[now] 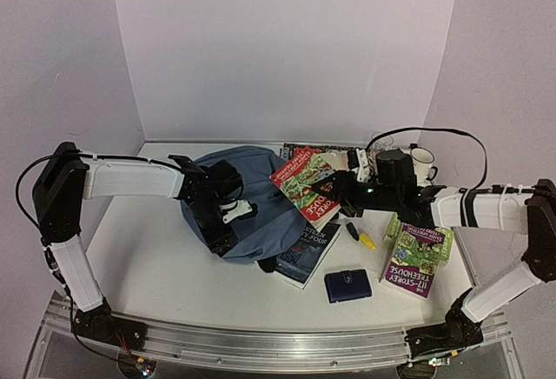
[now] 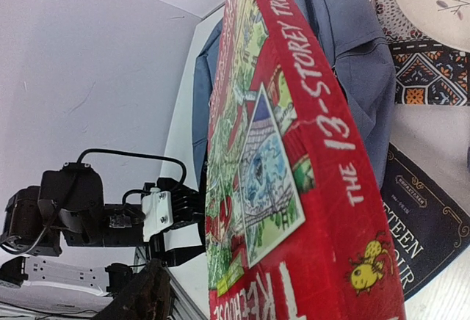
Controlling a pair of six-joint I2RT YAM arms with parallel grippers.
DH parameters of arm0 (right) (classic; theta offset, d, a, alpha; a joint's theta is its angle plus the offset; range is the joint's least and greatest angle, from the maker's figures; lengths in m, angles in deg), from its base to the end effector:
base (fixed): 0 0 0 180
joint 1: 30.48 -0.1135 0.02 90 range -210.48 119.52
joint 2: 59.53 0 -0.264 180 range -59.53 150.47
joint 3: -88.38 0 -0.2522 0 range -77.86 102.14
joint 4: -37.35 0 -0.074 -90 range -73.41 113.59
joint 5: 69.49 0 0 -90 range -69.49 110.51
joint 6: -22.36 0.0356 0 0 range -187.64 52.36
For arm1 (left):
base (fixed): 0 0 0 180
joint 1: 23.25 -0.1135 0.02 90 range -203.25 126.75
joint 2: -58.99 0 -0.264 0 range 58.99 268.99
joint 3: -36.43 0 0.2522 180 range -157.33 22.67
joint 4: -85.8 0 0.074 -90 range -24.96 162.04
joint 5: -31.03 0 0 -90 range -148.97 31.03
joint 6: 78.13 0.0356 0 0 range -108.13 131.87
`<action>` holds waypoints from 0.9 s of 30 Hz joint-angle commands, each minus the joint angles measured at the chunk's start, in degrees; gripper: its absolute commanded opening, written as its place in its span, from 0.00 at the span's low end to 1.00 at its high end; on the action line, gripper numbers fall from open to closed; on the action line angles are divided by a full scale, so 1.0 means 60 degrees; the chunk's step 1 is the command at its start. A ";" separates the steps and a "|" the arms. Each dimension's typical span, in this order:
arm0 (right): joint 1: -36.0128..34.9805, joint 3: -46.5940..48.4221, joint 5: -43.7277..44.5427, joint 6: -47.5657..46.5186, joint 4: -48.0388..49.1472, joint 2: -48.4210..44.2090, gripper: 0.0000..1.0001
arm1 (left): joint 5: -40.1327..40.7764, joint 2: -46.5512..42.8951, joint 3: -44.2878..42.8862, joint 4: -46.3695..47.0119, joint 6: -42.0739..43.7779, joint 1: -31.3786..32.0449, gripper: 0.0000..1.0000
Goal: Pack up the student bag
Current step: Open the largest pocket of the student bag.
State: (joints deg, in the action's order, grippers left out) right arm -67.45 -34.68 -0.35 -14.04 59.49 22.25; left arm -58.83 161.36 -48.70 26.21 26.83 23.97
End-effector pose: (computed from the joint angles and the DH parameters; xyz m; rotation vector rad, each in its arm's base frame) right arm 0.2467 0.2015 0.2638 -0.0528 1.8403 1.4640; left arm 0.2326 -0.2512 0.1899 1.5068 2.4997 -0.0902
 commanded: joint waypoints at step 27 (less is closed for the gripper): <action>-0.0870 0.1915 -0.2472 -0.0647 0.0102 0.0017 0.00 | 0.3941 -0.1074 -0.2748 0.1661 -0.4982 -0.0514 0.00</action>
State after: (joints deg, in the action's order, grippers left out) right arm -69.19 -27.27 -9.76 -15.03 56.73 22.66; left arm -42.13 157.27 -59.87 33.54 6.66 22.24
